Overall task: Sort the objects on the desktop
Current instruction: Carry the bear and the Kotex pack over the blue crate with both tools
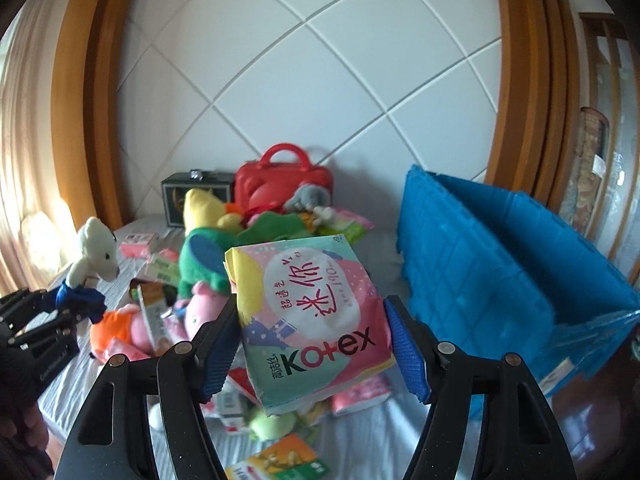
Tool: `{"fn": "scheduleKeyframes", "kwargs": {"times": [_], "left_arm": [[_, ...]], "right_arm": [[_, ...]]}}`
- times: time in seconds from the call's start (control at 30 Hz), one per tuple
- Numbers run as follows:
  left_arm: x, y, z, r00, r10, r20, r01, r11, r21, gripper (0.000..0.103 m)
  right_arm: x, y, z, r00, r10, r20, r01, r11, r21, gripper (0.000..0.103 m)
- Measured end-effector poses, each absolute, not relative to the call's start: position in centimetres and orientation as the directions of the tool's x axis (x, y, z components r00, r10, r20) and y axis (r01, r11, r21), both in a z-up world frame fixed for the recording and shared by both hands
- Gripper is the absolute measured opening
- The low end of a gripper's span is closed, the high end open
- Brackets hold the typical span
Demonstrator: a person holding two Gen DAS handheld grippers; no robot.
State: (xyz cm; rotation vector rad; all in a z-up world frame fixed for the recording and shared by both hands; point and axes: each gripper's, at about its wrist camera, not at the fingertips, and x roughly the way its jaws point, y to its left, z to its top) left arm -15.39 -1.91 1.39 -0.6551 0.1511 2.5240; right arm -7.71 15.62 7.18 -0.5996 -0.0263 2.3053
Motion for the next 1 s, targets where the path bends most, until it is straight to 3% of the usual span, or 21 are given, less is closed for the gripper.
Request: {"fn": "scheduleKeyframes", "kwargs": {"times": [0.3, 0.53, 0.77, 1.0], "left_arm": [[-9.7, 13.7, 6.1, -0.751, 0.518, -0.409, -0.554, -0.832, -0.036, 0.027], [-5.5, 26.1, 10.3, -0.728, 0.562, -0.392, -0.594, -0.803, -0.047, 0.027], [-3.8, 38.8, 13.9, -0.637, 0.597, -0.488, -0.663, -0.747, -0.047, 0.027], [-4.6, 47.5, 14.5, -0.592, 0.548, -0.591, -0.667, -0.744, -0.022, 0.027]], "right_arm": [[2.0, 26.4, 13.6, -0.582, 0.758, -0.295, -0.727, -0.648, -0.229, 0.069], [9.4, 35.0, 16.8, -0.543, 0.796, -0.265, -0.763, -0.600, -0.239, 0.069], [14.1, 43.0, 19.4, -0.467, 0.834, -0.294, -0.809, -0.537, -0.238, 0.069], [14.0, 48.8, 19.5, -0.407, 0.820, -0.402, -0.819, -0.523, -0.238, 0.070]]}}
